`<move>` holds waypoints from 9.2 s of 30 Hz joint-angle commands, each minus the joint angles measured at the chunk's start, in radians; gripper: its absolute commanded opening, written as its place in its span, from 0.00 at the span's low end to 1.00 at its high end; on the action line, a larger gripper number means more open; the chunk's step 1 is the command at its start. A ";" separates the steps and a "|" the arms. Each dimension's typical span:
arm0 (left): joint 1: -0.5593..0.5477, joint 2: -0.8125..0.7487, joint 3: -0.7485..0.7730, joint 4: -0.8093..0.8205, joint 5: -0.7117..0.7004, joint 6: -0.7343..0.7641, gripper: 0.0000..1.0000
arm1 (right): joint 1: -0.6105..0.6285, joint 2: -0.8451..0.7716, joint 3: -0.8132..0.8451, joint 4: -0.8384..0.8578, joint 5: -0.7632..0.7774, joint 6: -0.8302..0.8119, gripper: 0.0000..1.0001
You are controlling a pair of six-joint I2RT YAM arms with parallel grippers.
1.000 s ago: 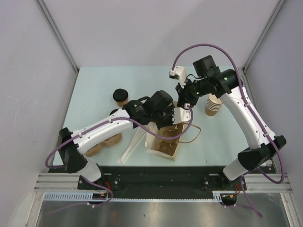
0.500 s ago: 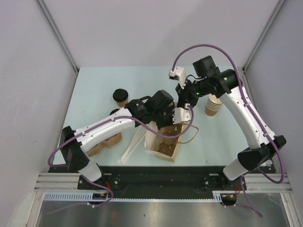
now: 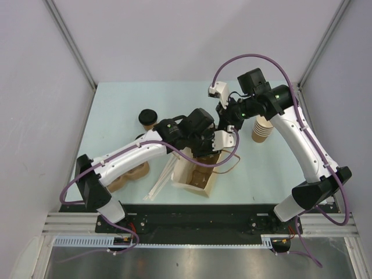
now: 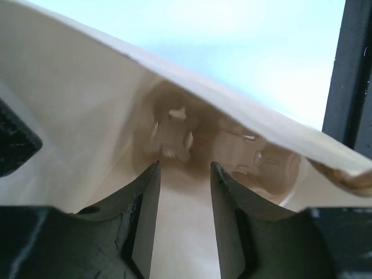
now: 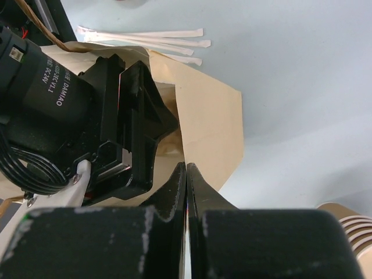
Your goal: Pack the takeout coffee
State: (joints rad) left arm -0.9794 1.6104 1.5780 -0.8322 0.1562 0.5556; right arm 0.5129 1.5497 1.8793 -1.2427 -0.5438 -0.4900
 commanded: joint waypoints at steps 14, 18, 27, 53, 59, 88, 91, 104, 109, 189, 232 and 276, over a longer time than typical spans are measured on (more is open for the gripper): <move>-0.028 -0.113 0.089 0.058 -0.006 -0.026 0.57 | 0.006 -0.033 -0.022 0.008 -0.012 -0.005 0.00; -0.042 -0.127 0.157 0.010 -0.020 -0.011 0.59 | 0.000 -0.033 -0.028 0.009 -0.005 -0.001 0.00; -0.061 -0.161 0.237 -0.105 -0.026 0.004 0.63 | -0.011 -0.037 -0.043 0.003 -0.016 -0.015 0.00; 0.729 -0.382 0.272 -0.077 0.352 -0.453 0.96 | -0.037 -0.100 -0.088 -0.075 -0.150 -0.200 0.00; 0.839 -0.403 0.034 -0.024 0.382 -0.428 1.00 | 0.073 -0.128 -0.091 -0.037 -0.042 -0.188 0.00; 0.916 0.110 0.214 -0.042 0.178 -0.425 0.99 | 0.042 0.064 0.043 -0.075 0.053 -0.335 0.00; 0.923 0.163 0.247 -0.080 0.152 -0.375 0.99 | 0.045 0.082 0.060 -0.081 0.053 -0.292 0.04; 0.930 0.292 0.254 -0.050 0.177 -0.333 1.00 | 0.053 0.089 0.057 -0.054 0.080 -0.203 0.41; 0.936 0.345 0.286 -0.064 0.183 -0.339 1.00 | 0.059 0.087 0.069 -0.046 0.099 -0.171 0.61; 0.940 0.109 0.462 -0.142 0.439 -0.312 0.30 | -0.045 0.225 0.185 -0.173 0.131 -0.194 0.79; 0.108 -0.127 0.392 -0.312 0.324 0.099 0.20 | 0.052 0.197 0.300 -0.110 0.171 -0.062 0.00; 0.133 -0.001 0.151 -0.237 0.253 0.127 0.16 | -0.090 0.006 0.038 -0.273 -0.171 0.002 0.35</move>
State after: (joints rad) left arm -0.8448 1.6821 1.7088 -1.0386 0.3386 0.6147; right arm 0.4278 1.6527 1.9156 -1.3453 -0.6556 -0.4881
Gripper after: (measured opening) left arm 0.829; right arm 0.222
